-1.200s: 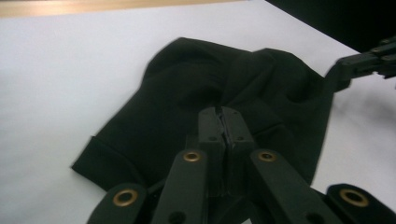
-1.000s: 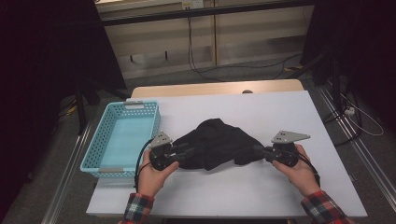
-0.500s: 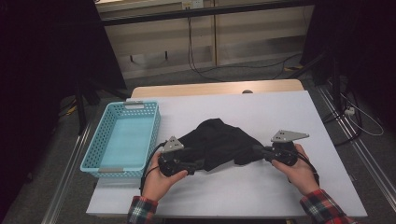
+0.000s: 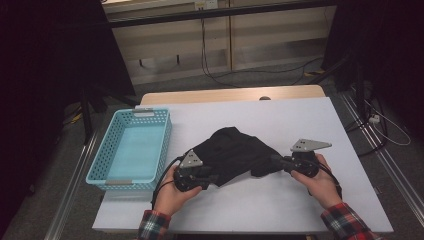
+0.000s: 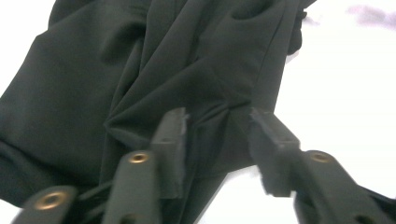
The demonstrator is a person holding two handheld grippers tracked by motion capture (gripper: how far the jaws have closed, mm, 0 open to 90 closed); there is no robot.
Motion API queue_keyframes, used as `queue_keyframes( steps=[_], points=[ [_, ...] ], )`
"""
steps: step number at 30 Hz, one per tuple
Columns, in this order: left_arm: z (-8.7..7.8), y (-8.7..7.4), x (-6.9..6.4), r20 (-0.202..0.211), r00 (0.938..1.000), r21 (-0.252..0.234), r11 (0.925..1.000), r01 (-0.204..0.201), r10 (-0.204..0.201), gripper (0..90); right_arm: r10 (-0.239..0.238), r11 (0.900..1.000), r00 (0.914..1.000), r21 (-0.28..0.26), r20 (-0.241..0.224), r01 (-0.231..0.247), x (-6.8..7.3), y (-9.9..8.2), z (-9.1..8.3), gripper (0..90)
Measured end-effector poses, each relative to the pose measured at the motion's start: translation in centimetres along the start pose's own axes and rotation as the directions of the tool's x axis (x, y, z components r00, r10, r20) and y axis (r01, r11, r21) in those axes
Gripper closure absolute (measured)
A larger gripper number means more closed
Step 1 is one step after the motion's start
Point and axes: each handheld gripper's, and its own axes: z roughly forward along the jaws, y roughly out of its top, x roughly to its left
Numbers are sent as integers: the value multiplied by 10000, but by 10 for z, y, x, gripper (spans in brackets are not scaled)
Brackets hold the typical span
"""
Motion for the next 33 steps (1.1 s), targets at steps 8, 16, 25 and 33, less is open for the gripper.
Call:
queue_keyframes(
  steps=[8, 16, 25, 33],
  points=[
    [-18, 10, 3, 445, 9966, -615, 9955, 715, -688, 900, -4, 10000, 10000, 8, -76, 4, 0, 0, -1, 900],
    [-65, 14, 30, 22, 9801, -2800, 9408, 1911, -1984, 900, -281, 9995, 9994, 121, -178, 283, 3, -1, 1, 896],
    [-38, 10, 19, 219, 9920, -1454, 9813, 1263, -1245, 707, -392, 9989, 9992, 252, -77, 394, 5, -1, 3, 900],
    [-1, -2, 6, 234, 9977, -9, 9979, 640, -640, 449, -265, 9993, 9996, 243, -135, 269, 3, -2, 1, 900]
  ],
)
